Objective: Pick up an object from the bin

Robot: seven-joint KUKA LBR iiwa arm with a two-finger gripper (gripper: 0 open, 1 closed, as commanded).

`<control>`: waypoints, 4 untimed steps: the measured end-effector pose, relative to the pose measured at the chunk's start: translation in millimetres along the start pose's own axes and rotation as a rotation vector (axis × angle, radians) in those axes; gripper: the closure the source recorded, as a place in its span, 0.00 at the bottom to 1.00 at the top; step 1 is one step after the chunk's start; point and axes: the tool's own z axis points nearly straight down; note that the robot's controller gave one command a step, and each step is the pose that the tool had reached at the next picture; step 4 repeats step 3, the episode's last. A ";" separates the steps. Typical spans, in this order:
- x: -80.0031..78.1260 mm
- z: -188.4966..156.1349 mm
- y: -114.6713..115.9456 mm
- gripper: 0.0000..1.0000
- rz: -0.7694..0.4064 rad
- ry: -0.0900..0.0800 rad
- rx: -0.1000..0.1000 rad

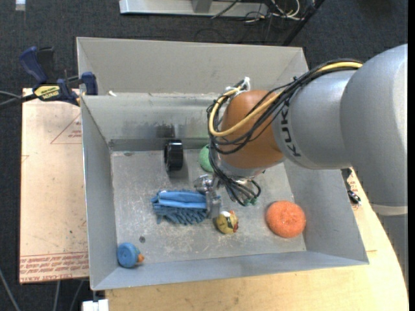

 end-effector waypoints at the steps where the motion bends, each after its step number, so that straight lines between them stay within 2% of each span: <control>1: 4.7 -39.3 3.0 1.00 0.006 0.008 -0.001; 2: -0.7 -102.1 8.9 1.00 -0.025 0.001 -0.001; 3: 7.3 -161.2 13.5 1.00 -0.071 0.006 -0.002; 4: 7.3 -161.2 13.5 1.00 -0.071 0.006 -0.002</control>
Offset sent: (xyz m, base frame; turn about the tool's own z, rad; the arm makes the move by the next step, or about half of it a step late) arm -0.0021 0.0114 0.1193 -0.0392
